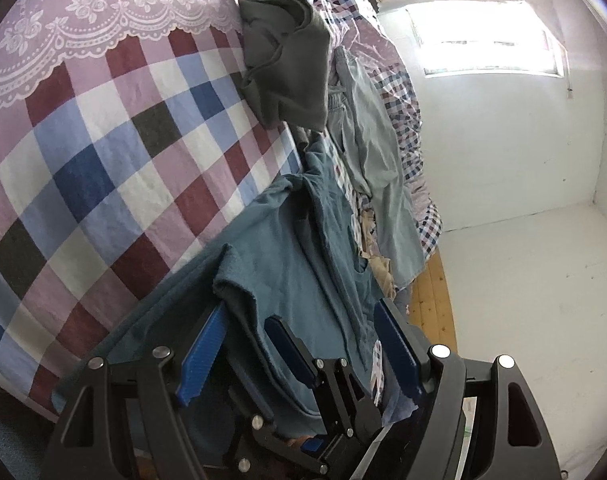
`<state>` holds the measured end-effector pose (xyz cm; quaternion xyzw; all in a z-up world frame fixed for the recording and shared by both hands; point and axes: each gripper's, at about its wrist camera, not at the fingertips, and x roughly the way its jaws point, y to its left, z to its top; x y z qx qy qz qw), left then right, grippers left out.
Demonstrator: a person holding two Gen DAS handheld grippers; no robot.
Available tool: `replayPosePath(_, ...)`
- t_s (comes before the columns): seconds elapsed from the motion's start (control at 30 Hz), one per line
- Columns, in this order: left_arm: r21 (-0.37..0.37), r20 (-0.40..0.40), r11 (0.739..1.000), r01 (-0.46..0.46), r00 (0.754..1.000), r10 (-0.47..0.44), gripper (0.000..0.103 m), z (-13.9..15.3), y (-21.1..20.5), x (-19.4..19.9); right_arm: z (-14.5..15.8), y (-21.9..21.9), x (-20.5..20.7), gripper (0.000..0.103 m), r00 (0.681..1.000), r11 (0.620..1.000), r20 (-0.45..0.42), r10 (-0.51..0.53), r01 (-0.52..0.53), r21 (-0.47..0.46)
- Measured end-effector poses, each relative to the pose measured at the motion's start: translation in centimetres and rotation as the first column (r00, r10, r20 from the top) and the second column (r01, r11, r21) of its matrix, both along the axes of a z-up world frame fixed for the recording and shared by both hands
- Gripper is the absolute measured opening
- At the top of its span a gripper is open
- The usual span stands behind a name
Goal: Fold clothes
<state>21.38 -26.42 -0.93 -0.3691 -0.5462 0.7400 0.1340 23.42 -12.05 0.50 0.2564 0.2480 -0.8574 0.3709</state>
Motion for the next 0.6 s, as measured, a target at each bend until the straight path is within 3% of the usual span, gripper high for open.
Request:
replayPosePath(0.17,-0.003,0.028,1.000,-0.012,1.000,0.012,0.078,-0.2,-0.1,0.2,0.1,-0.1,0.1,0.014,1.000,1.000,-0.003,0.009,-0.009,-0.005)
replayPosePath(0.33,-0.037,0.063,0.999,-0.025,0.998,0.028,0.078,-0.4,0.0,0.2,0.5,0.4,-0.2,0.009,1.000,0.999,0.026,0.005,-0.004,-0.042)
replayPosePath(0.6,-0.029,0.066,0.998,-0.048,0.997,0.049,0.078,-0.7,-0.1,0.2,1.6,1.1,0.0,0.003,1.000,0.997,0.016,0.014,-0.013,-0.082)
